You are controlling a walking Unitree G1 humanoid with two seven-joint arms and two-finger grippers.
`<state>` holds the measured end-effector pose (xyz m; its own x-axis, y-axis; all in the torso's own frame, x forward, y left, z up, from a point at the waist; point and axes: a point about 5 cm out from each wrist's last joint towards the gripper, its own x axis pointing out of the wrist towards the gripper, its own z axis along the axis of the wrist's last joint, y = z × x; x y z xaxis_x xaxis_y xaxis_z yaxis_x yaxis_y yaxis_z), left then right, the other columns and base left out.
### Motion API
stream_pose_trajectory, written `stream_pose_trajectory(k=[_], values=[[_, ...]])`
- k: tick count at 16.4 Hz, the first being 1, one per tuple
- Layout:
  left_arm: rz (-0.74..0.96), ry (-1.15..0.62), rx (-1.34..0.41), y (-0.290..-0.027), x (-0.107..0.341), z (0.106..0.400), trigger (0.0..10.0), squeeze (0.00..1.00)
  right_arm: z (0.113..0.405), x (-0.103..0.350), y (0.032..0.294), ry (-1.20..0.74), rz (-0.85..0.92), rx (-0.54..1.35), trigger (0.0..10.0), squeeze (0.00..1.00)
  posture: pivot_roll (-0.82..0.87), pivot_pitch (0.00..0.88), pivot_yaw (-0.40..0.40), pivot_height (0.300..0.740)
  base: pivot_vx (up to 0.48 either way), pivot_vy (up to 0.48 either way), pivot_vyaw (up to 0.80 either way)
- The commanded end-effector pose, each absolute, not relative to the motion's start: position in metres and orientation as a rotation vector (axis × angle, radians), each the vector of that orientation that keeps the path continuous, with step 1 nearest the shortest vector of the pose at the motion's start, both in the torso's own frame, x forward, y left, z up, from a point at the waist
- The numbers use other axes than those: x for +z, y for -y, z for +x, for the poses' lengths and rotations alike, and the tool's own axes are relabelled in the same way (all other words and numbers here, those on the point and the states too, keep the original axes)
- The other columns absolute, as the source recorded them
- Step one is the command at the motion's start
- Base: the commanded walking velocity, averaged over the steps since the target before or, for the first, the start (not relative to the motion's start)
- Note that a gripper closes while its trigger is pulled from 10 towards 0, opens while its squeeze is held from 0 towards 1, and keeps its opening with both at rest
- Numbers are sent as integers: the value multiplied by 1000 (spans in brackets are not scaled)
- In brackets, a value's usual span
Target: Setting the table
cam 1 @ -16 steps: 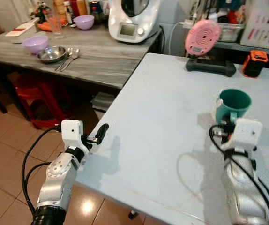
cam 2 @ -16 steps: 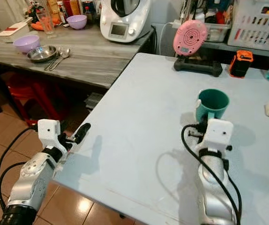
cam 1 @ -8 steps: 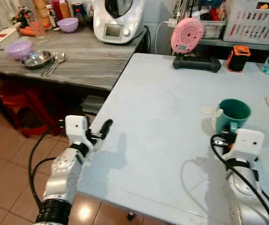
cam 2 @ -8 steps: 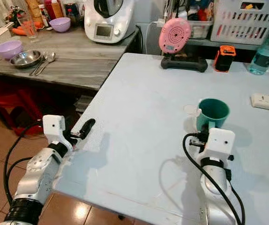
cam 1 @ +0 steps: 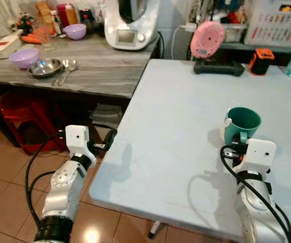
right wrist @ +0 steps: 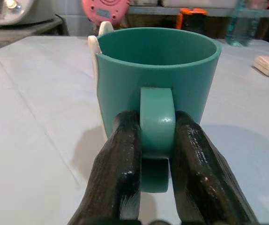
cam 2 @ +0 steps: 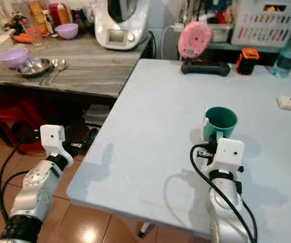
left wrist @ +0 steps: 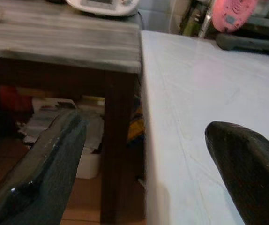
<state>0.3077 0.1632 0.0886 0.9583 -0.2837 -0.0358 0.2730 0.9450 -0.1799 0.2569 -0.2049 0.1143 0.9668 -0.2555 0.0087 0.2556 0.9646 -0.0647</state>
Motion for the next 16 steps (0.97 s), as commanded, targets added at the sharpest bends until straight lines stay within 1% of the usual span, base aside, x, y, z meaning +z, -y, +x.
stream_pose_trajectory(k=[1,16], values=[[-152,-59,-281,-166,90,308,10000,0,258,122,203,30,-61,-255,10000,0,-53,0,66,740,0,465,0],[-144,-61,-298,-163,89,309,10000,0,258,123,202,36,-66,-256,10000,0,-52,0,72,740,0,467,0]])
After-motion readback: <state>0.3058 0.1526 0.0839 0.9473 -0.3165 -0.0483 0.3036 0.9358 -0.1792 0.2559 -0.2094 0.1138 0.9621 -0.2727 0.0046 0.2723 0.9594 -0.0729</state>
